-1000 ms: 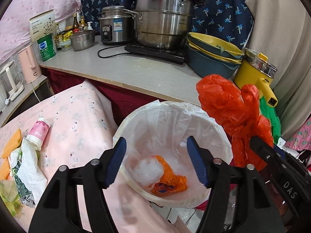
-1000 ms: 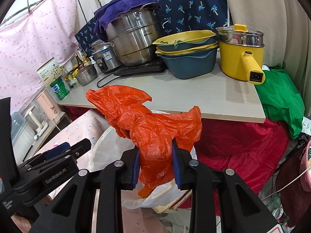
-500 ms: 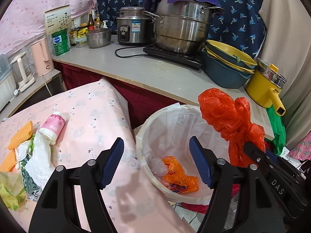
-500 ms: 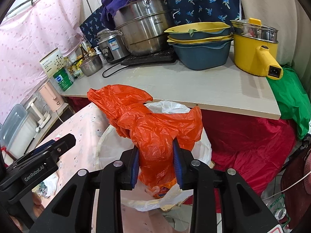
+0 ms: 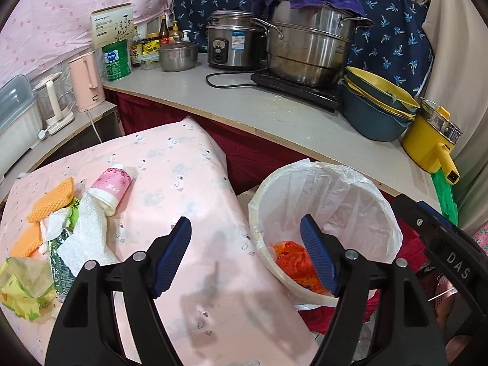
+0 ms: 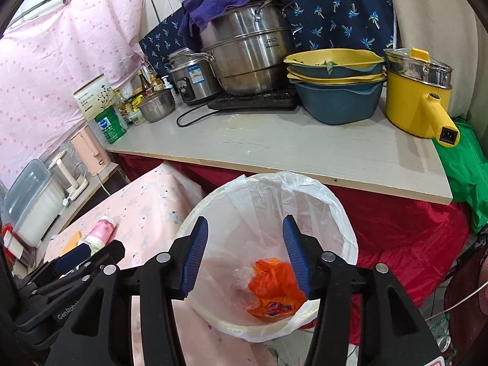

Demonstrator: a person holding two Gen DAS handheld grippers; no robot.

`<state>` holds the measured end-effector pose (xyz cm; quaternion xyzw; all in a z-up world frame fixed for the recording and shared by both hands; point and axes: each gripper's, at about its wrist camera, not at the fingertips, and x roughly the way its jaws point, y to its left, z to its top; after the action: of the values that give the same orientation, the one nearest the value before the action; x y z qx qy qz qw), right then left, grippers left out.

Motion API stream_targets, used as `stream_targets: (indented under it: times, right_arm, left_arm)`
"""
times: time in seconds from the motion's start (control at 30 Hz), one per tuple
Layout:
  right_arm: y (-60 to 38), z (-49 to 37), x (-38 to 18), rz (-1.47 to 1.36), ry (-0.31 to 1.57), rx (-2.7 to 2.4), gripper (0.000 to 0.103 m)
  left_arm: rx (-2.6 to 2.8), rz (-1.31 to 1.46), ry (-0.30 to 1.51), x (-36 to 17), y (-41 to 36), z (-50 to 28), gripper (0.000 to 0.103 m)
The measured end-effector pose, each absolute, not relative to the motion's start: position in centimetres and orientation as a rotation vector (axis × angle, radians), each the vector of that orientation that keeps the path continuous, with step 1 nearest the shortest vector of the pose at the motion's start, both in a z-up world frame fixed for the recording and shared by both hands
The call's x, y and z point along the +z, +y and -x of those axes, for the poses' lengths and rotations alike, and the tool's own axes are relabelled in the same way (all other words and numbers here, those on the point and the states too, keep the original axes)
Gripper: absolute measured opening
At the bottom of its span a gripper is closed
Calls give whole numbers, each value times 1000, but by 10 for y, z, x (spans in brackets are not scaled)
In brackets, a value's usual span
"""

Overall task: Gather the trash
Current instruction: 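Lower the red bag into the bin and open the right tool, then move both open tools back toward the table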

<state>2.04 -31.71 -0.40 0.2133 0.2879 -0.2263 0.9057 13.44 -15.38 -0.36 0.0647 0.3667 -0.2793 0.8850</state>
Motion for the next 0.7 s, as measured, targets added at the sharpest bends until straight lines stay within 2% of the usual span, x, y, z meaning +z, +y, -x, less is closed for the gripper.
stream_targets:
  times: [0.27, 0.4, 0.7]
  right_arm:
    - [-290, -24, 10, -410, 584, -420, 52]
    - [-269, -27, 17, -392, 580, -384, 53]
    - [-213, -39, 24, -333, 598, -291, 53]
  left_arm:
    - [-543, -118, 753, 1, -126, -130, 70]
    - [-506, -108, 737, 6, -103, -127, 78]
    - [-412, -90, 714, 13, -43, -124, 78]
